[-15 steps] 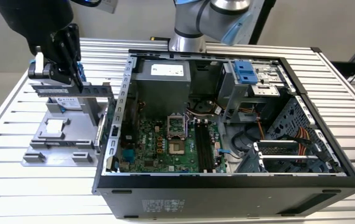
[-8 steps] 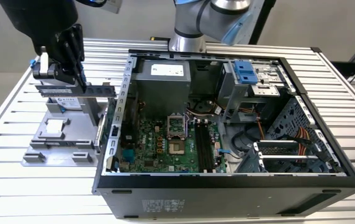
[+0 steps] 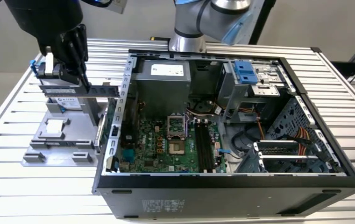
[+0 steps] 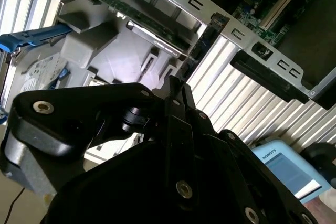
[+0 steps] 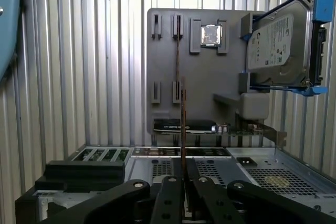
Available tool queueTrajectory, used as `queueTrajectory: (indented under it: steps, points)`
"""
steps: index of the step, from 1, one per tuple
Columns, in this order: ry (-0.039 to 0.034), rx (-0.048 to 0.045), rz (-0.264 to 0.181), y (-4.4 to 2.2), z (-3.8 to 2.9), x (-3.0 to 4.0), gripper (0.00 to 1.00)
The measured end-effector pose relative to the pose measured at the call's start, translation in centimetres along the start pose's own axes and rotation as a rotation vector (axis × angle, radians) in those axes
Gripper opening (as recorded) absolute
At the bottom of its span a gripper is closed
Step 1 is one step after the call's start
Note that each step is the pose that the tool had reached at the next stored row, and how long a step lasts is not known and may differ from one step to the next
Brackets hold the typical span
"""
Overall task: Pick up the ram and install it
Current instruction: 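Pick up the ram and move it above insertion slot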
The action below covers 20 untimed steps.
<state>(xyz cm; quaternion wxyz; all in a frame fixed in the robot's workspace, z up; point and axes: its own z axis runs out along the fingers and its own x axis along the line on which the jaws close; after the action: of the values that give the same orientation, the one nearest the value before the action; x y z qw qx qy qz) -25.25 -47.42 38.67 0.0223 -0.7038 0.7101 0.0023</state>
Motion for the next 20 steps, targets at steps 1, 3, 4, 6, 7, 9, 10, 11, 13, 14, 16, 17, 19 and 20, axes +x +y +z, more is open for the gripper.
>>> queueTrajectory:
  steps: [1,3,4,6,7,9,10,11,13,14,16,17,19,20]
  points:
    - [0.0000,0.0000,0.000,-0.07,0.00,0.00,0.00]
    - [0.0001,0.0000,0.000,-0.20,0.00,0.00,0.00]
    - [0.0001,0.0000,0.000,-0.27,0.01,0.00,0.00]
    - [0.0001,0.0000,0.000,-0.29,0.01,0.00,0.00]
    - [0.0002,0.0000,0.000,-0.30,0.01,0.00,0.00]
    - [0.0002,0.0000,0.000,-0.31,0.01,0.00,0.00]
    - [0.0001,0.0000,0.000,-0.33,0.01,0.00,0.00]
    - [0.0002,-0.0001,0.000,-0.40,0.01,-0.01,0.00]
    - [0.0002,0.0000,0.000,-0.61,0.02,-0.01,0.00]
    - [0.0002,0.0000,0.000,-0.78,0.02,-0.01,0.00]
    - [0.0001,0.0000,0.000,-1.16,0.03,-0.01,0.00]
    - [0.0002,-0.0001,0.000,-1.33,0.04,-0.01,0.00]
    - [0.0002,-0.0018,0.000,-1.94,0.06,-0.02,0.00]
    - [0.0002,-0.0042,0.000,-2.27,0.07,-0.02,0.00]
